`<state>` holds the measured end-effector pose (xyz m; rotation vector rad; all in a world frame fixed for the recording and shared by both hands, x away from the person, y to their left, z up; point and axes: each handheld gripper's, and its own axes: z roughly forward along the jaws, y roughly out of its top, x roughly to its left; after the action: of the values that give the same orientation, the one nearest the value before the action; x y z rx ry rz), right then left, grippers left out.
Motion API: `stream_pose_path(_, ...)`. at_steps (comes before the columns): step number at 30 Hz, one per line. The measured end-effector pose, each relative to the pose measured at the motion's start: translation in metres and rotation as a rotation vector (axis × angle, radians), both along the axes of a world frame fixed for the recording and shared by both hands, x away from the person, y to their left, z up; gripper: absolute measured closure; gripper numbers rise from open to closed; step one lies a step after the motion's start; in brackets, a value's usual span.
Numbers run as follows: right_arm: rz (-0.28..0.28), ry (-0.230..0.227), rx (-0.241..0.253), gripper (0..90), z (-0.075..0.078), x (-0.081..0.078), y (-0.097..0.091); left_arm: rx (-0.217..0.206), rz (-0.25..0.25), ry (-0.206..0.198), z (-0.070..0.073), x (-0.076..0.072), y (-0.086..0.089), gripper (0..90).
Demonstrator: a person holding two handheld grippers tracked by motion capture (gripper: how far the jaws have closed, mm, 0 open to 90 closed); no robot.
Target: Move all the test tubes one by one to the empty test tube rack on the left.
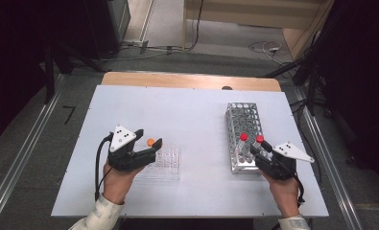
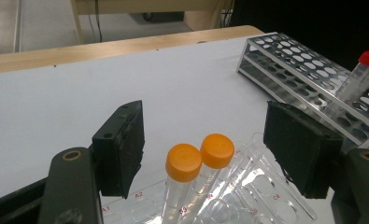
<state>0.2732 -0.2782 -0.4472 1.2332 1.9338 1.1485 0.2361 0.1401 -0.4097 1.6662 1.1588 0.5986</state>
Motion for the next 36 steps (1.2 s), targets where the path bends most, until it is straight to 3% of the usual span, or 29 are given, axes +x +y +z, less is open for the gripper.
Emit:
stream_pose_path(13,-0.016,0.026,-0.003,62.5,-0.005,0.011,0.003,0.014,0.001,0.0,-0.001,0.0,-0.002,26.7)
stream_pose_path(17,-0.018,0.025,-0.012,68.7,-0.006,0.011,0.004,0.014,0.002,-0.001,0.0,0.0,-0.002,26.2)
stream_pose_path(23,-0.018,0.017,-0.001,70.7,-0.004,0.011,0.001,0.013,0.002,-0.005,0.0,0.0,-0.003,26.2)
stream_pose_path(36,-0.004,-0.08,0.048,70.8,0.033,-0.004,-0.006,0.013,0.0,-0.013,0.002,-0.002,-0.003,26.2)
